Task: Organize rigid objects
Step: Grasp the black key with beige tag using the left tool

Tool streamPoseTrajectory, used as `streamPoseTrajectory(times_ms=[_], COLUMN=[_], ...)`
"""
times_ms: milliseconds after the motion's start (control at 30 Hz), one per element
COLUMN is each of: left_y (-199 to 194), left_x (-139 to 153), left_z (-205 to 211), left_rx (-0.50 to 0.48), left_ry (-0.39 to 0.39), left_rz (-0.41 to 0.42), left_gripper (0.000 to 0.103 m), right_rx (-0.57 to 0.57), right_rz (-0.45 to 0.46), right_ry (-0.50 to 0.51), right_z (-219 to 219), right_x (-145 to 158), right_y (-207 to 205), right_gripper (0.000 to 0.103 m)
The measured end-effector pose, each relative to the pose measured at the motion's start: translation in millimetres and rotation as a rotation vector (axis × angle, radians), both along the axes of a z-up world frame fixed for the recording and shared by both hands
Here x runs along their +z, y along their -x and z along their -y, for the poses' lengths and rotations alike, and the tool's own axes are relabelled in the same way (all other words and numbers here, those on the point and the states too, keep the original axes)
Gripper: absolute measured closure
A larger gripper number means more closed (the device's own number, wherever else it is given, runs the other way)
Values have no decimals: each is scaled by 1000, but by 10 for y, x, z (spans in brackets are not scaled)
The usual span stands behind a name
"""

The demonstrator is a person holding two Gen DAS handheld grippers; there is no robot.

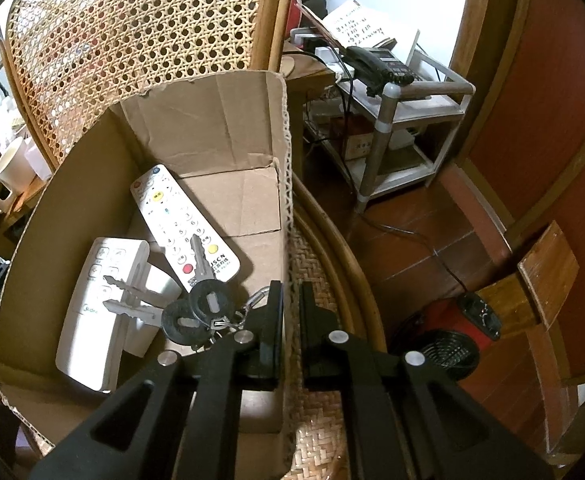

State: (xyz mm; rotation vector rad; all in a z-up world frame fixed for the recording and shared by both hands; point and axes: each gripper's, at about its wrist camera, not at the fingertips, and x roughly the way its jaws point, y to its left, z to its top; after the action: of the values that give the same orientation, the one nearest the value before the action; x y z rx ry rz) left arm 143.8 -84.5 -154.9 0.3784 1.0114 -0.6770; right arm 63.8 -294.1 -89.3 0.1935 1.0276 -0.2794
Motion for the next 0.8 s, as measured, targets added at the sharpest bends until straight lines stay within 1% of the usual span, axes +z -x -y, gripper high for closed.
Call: streamPoseTrajectory(times_ms=[133, 233, 400, 467, 533, 567, 600, 633, 667, 700, 733, 767, 800], left_y=[-123, -179, -144, -141, -177, -182, -187, -181, -164, -158, -136, -112, -92], left_x=[-4, 8, 15, 15, -10, -19, -24, -14, 0, 1, 15, 26, 43], left_z=[-66, -129, -94, -87, -82, -72, -57, -46, -19, 10, 35, 67, 78], left_rx=[83, 139, 108, 144, 196, 203, 204, 189, 172, 158, 144, 127, 119], left_ry=[-13, -30, -37, -27, 0, 6, 12, 32, 34, 45, 51, 54, 55], left_rz=[-10, 7, 70, 63, 36, 36, 43, 41, 49, 41, 32, 24, 20], left_gripper=[0, 0, 0, 0, 0, 0, 3, 14, 27, 35, 53, 69, 72], right_rx=[6, 7, 5, 7, 8, 7, 7, 7, 7, 9, 11, 14, 14], right_rz=[0, 0, -1, -1, 0, 0, 0, 0, 0, -1, -1, -1, -1], right_ry=[8, 8, 8, 9, 10, 8, 8, 9, 8, 10, 12, 13, 11], right_z=[-22, -23, -24, -24, -26, -24, -24, -24, -24, -26, -35, -39, -38], right_x=[2, 2, 1, 1, 1, 2, 2, 2, 3, 4, 4, 5, 5], right_y=[4, 4, 7, 7, 9, 5, 4, 4, 5, 6, 6, 9, 11], right_gripper=[96, 96, 96, 96, 96, 96, 96, 96, 96, 96, 96, 96, 96])
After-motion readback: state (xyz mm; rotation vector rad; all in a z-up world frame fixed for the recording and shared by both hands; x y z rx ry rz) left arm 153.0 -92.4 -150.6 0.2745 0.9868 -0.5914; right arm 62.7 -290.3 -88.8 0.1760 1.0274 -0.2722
